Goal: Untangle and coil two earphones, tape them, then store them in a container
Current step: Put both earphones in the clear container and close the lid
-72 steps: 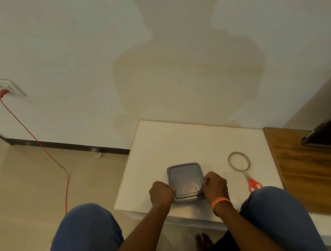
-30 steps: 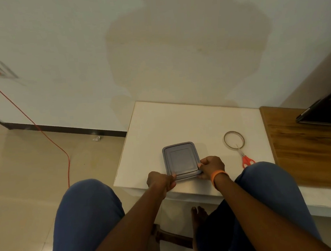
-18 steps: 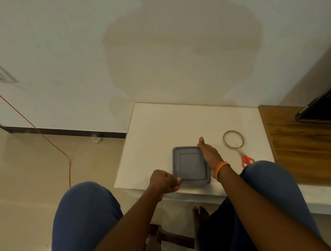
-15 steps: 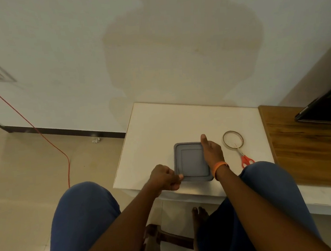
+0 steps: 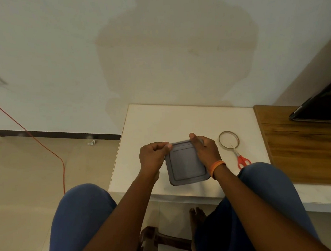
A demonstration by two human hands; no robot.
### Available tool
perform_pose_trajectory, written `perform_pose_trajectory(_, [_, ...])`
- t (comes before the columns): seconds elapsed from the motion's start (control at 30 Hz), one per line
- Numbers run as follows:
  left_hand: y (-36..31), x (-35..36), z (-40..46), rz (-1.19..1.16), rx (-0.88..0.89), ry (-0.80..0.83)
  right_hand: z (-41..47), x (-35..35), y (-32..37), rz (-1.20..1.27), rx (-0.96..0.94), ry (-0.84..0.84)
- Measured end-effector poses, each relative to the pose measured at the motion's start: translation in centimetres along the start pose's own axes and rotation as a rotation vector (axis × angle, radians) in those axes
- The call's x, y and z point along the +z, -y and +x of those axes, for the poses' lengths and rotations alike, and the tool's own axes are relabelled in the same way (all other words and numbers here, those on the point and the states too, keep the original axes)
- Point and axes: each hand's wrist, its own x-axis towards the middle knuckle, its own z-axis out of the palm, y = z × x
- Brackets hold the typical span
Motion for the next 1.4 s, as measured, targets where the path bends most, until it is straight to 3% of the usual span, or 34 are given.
perform_pose_trajectory(0.2, [-0.1,0.3,0.9,-0.076,-0.042,-0.095,-0.2,-0.2,0.1,0.088,0.151,0.043])
perform_pose_trajectory(0.33, [-0.5,-0.3,1.9,-0.291,-0.125,-0.189,-1.3,-0.9,-0.3,0.269,0.396,0.28])
perform_pose_trajectory(0.5, [-0.4,0.6,3.0,-0.294,-0.28,-0.034,-0.6,-0.6,0.0,0.292,0.296,0.133])
perform_pose_trajectory(0.57, [0.1,1.5,2.4,-0.203,-0.413,0.117,-0.2,-0.7,-0.3,0.346,0.338,0.071])
perform_pose_trajectory(0.67, [1.0,3.4,2.0,-0.258,-0.388,0.28,0.8,-1.1,-0.7,0.423,0.423,0.037])
perform_pose_trajectory(0.8, [0.9,6.4,4.4,-0.267,-0.374,0.115,3.9,-2.1,-0.6,0.352,0.499,-0.029])
perform_pose_trajectory(1.03, [-1.0,9.3,7.8,0.041,-0.313,0.085,10.0,-4.5,-1.1,0.373,0.526,-0.104])
perform_pose_trajectory(1.1, [-1.0,9.8,8.4,0.215,-0.244,0.095,11.4,-5.2,-1.3,0.365,0.53,-0.171])
perform_pose_trajectory(1.27, [0.6,9.7,8.2,0.816,-0.068,0.294,14.0,-7.9,-2.3,0.461,0.565,-0.321])
perform_pose_trajectory(1.4, [1.2,10.5,8.1,1.001,0.034,0.249,14.5,-8.7,-2.9,0.499,0.579,-0.413])
